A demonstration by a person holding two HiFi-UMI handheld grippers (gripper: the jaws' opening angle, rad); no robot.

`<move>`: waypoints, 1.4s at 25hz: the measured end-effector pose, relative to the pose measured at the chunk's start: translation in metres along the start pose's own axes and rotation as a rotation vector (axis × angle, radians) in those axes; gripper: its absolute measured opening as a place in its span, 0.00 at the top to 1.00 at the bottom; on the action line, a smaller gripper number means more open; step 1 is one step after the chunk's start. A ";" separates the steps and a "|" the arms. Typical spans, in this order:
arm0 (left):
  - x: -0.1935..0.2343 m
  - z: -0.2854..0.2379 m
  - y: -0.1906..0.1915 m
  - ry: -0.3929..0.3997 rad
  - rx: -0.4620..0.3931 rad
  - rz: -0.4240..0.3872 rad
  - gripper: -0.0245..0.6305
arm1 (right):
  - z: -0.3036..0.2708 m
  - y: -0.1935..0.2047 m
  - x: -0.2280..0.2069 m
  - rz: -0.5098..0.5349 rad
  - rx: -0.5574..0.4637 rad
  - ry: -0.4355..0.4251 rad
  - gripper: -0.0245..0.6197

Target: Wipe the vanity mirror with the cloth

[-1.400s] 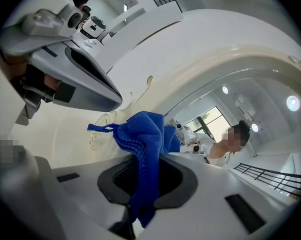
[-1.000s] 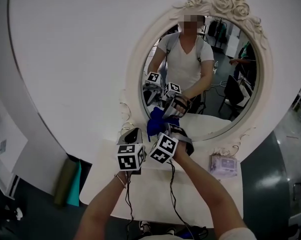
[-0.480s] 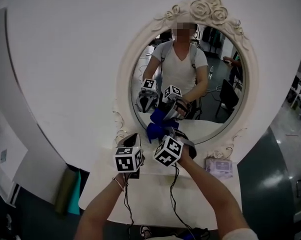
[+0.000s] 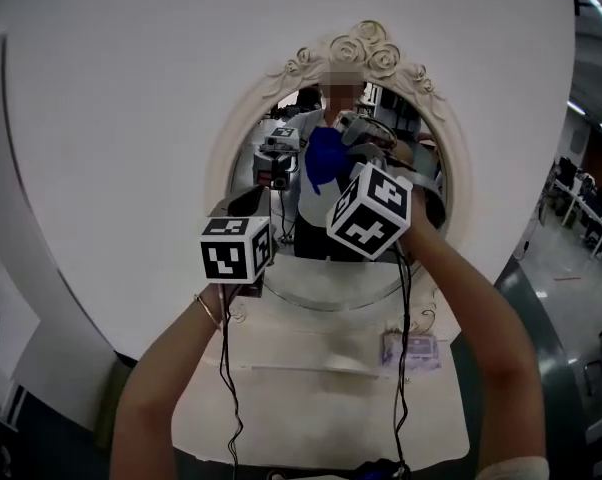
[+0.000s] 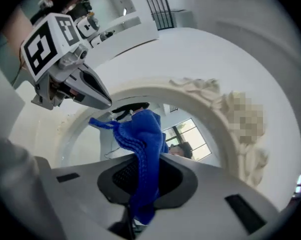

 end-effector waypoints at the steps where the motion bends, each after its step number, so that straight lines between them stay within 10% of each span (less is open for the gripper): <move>1: 0.000 -0.005 -0.020 0.007 -0.024 0.022 0.96 | 0.005 -0.007 -0.022 0.030 0.010 0.034 0.86; 14: 0.007 -0.028 -0.133 -0.018 -0.128 -0.071 0.96 | 0.004 -0.045 -0.100 0.218 0.086 0.166 0.86; 35: -0.019 -0.022 0.023 0.008 0.086 0.021 0.95 | -0.024 0.005 0.028 0.119 0.101 -0.008 0.86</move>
Point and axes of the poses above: the fingertips, and each gripper's own axes: z backward along the fingers, x to its left, y out of its underside, the point moved 1 cm from there along z, backward along the fingers, and after that the axes turned 1 degree about -z, right-handed, at the moved point
